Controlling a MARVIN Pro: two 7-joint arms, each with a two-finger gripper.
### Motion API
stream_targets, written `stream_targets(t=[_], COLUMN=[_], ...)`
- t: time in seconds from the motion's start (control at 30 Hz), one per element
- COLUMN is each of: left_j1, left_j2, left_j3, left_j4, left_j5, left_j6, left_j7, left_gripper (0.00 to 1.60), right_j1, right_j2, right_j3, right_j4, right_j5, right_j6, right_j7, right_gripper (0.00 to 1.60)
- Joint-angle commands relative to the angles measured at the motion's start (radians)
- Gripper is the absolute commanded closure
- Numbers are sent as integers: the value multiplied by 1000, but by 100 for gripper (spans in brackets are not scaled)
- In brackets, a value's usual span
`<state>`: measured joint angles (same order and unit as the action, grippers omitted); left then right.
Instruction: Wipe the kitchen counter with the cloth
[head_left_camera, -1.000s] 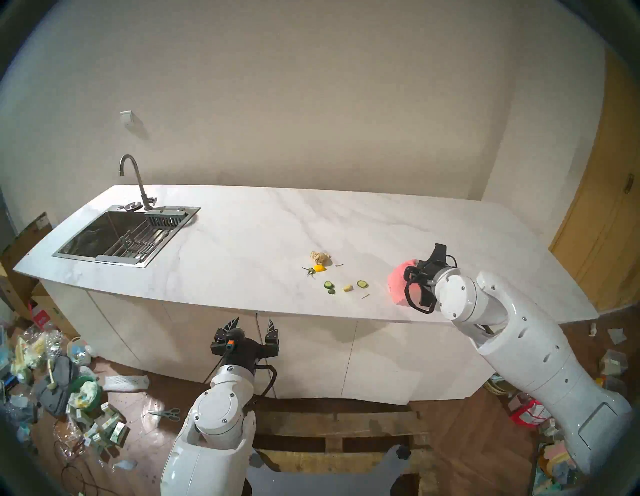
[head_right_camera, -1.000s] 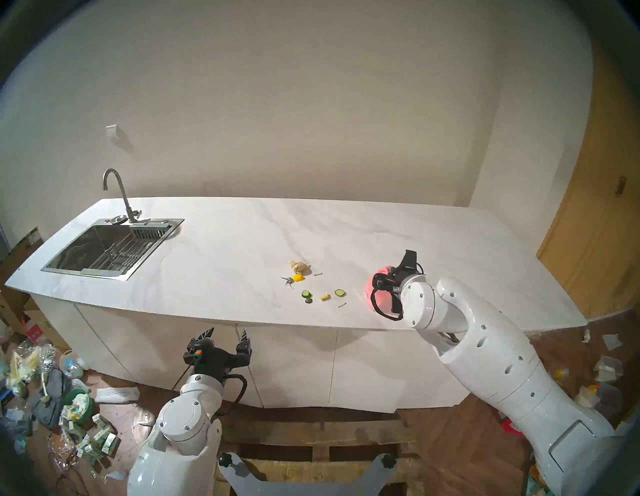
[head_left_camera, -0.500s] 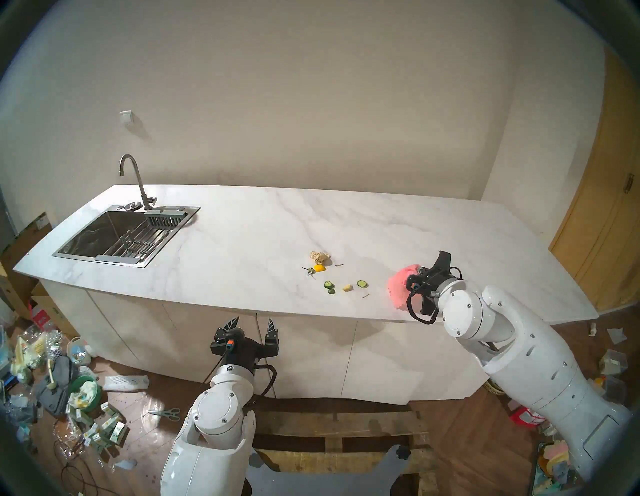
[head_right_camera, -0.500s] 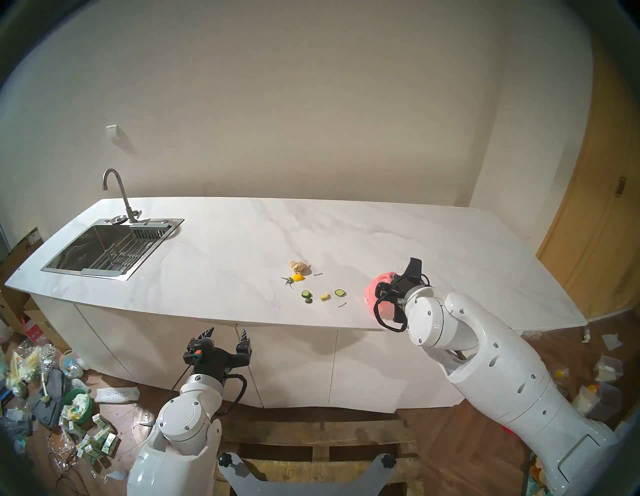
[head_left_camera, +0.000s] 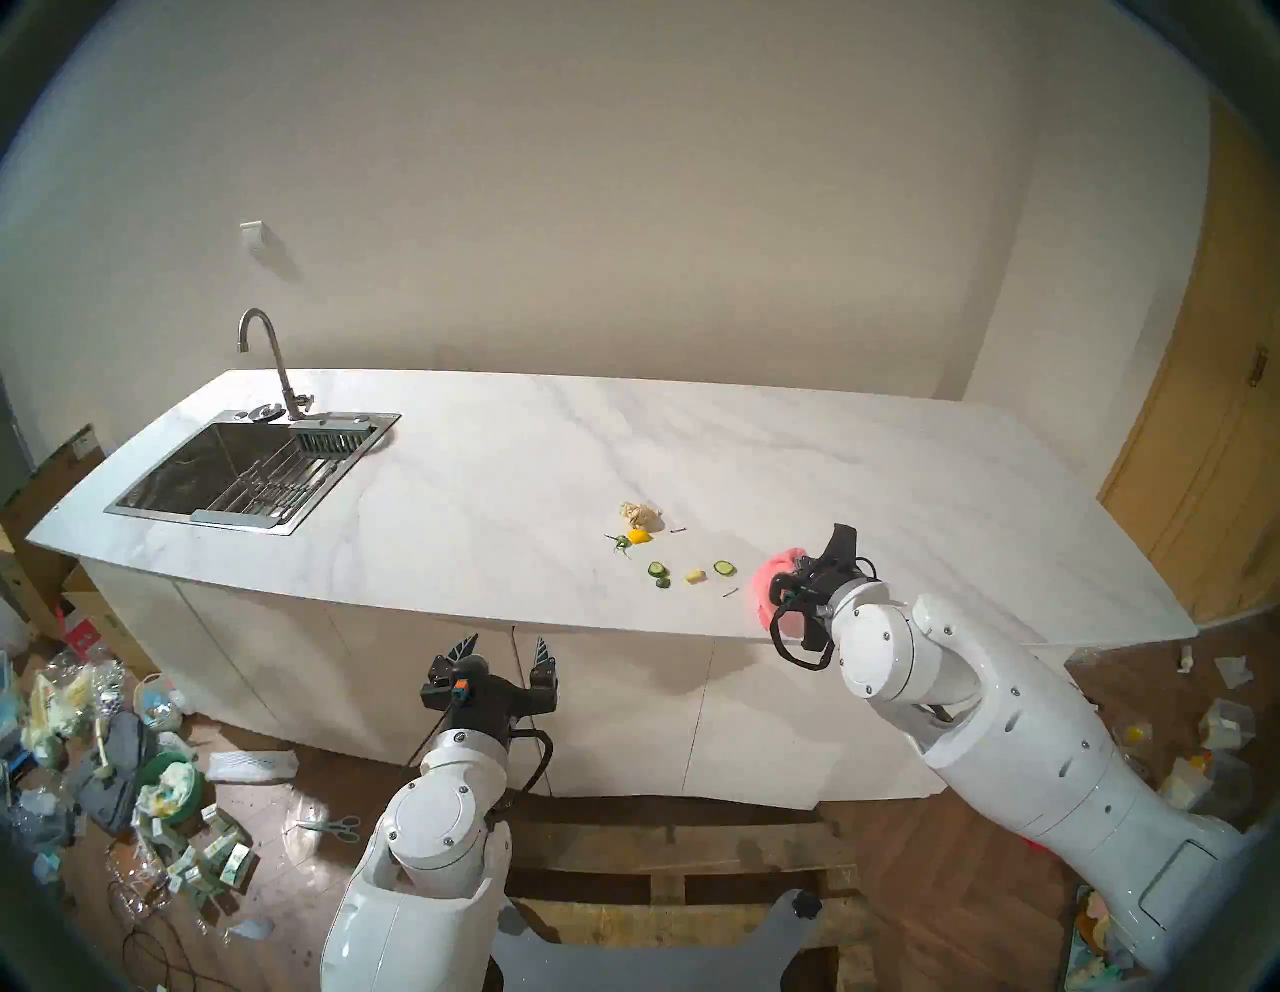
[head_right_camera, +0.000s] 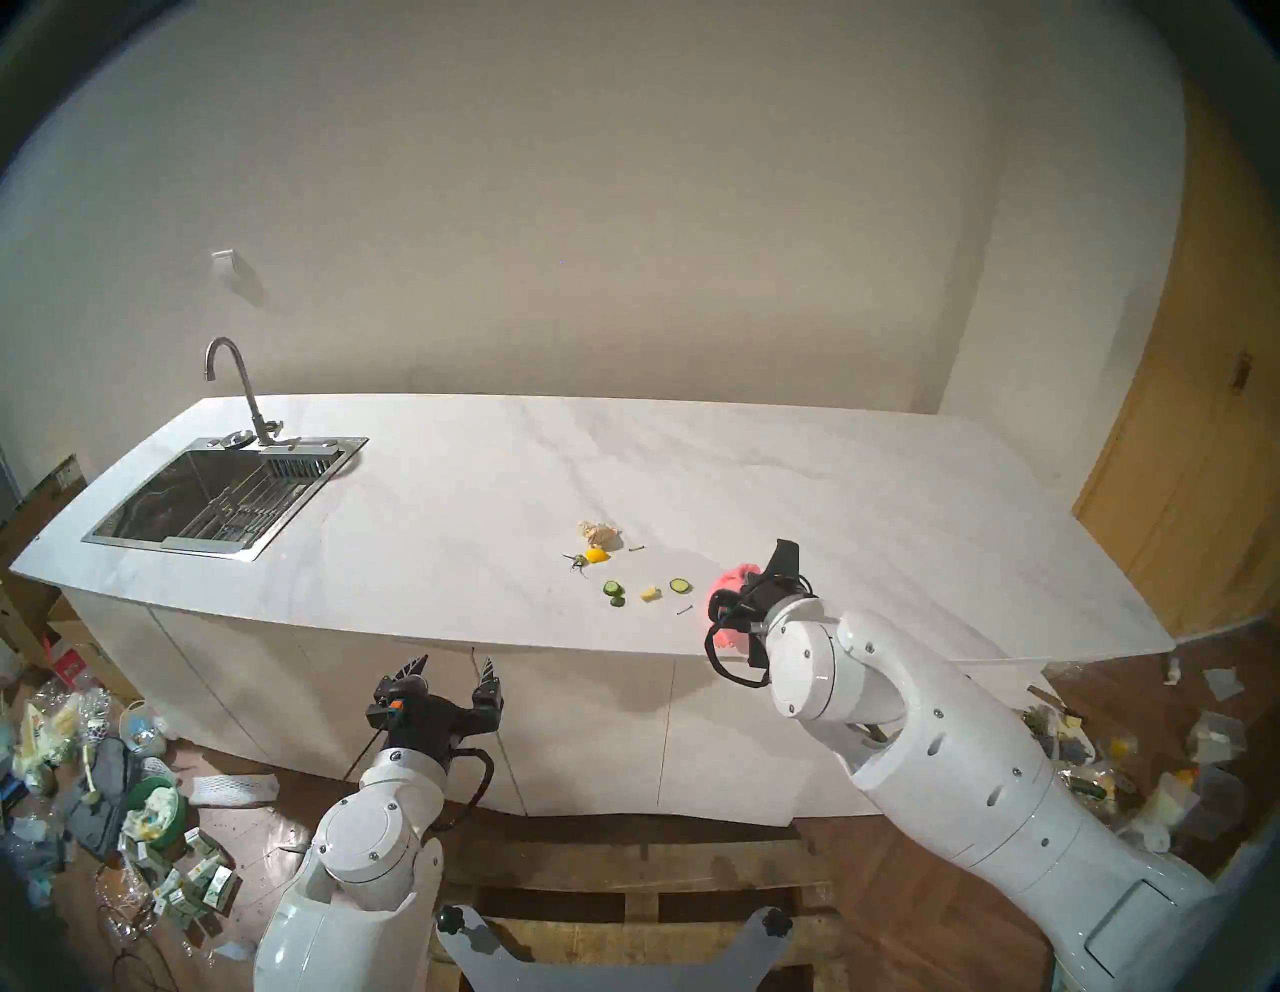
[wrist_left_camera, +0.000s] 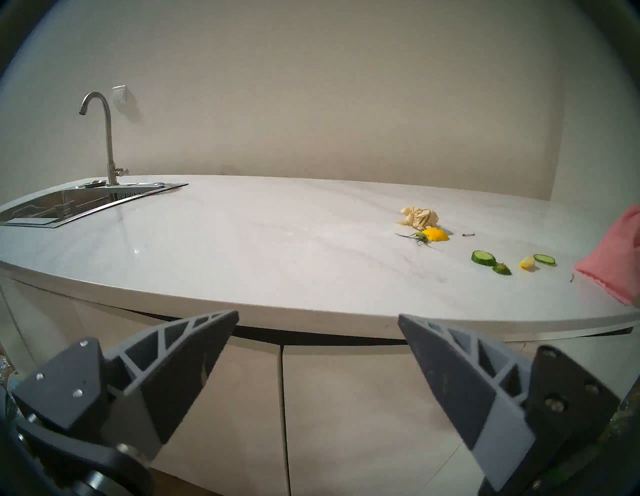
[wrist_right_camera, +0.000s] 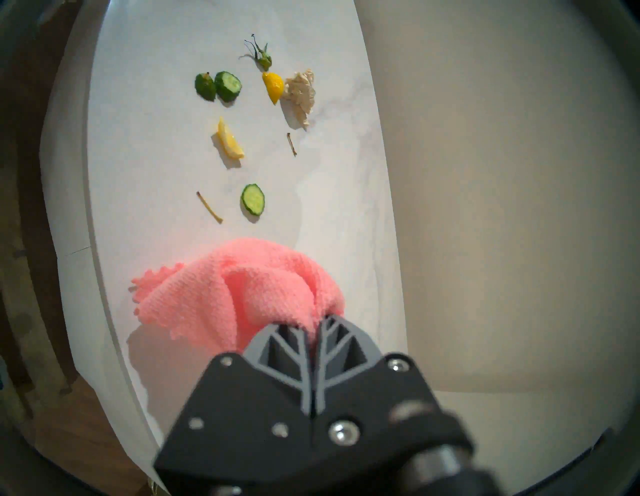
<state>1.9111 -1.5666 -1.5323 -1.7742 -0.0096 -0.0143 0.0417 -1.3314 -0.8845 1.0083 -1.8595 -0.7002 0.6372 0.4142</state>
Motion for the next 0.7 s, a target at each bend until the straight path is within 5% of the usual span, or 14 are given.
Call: stream_targets(t=[0.0, 0.67], left_j1=[-5, -6], left_j2=[2, 1], left_j3=[3, 3], left_j4=[-27, -26], left_j5=[-2, -2], left_j6=[-6, -6], left_j7=[-6, -5], left_gripper=[0, 0], right_j1=[99, 227], right_j2=[-70, -273], right_j3=[-20, -182], right_j4=[37, 194], right_j5=[-25, -50], right_j6=[12, 105], right_j7=[5, 53], right_gripper=[160, 160])
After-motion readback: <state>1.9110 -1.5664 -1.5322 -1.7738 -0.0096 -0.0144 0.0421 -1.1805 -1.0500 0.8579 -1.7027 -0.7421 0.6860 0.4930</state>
